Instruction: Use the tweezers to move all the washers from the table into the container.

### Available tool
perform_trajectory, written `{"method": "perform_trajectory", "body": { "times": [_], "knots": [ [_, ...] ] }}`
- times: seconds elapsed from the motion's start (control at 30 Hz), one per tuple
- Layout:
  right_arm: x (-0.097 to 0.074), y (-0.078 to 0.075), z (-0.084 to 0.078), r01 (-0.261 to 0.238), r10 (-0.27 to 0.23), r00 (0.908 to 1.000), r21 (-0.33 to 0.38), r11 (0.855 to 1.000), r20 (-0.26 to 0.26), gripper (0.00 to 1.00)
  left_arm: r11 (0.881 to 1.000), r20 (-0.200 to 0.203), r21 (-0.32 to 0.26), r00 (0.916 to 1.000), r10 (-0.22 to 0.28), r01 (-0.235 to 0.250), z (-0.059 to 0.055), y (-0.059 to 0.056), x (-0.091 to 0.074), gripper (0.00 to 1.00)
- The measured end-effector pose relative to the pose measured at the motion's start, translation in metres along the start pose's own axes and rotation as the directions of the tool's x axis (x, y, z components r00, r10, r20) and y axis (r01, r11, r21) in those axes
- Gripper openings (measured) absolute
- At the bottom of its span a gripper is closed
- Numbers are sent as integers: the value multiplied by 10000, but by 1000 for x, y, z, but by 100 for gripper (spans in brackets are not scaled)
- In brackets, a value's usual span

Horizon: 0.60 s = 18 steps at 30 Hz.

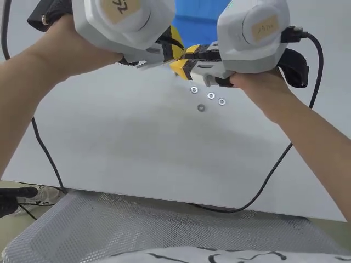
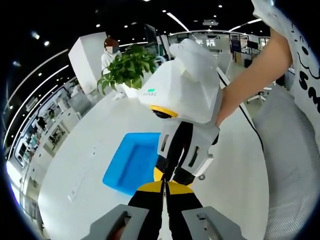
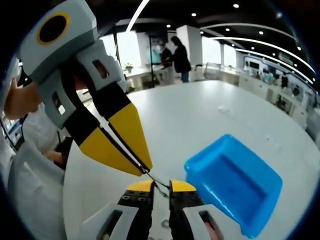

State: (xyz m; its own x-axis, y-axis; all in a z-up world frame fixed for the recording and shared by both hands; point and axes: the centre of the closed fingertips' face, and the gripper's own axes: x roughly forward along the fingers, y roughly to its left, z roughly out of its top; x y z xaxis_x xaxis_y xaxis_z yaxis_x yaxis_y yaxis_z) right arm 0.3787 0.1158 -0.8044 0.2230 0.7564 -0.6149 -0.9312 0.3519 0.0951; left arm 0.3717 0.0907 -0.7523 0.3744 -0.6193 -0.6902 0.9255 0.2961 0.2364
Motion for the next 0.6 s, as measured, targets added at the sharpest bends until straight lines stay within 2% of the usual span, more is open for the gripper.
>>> {"method": "perform_trajectory", "body": {
  "times": [0.2, 0.37, 0.6],
  "knots": [
    [0, -1, -2, -15, 15, 10000, 156, 9999, -8, 7, 10000, 21, -27, 10000, -61, 61, 0, -1, 2, 0],
    [-1, -1, -3, -82, 80, 10000, 600, 9982, 33, 7, 9999, 24, -82, 9999, -98, 98, 0, -1, 2, 0],
    [-2, 0, -5, 316, -316, 9995, -38, 9995, -29, 5, 10000, -58, 85, 10000, 24, -23, 7, -4, 3, 0]
  ]
}}
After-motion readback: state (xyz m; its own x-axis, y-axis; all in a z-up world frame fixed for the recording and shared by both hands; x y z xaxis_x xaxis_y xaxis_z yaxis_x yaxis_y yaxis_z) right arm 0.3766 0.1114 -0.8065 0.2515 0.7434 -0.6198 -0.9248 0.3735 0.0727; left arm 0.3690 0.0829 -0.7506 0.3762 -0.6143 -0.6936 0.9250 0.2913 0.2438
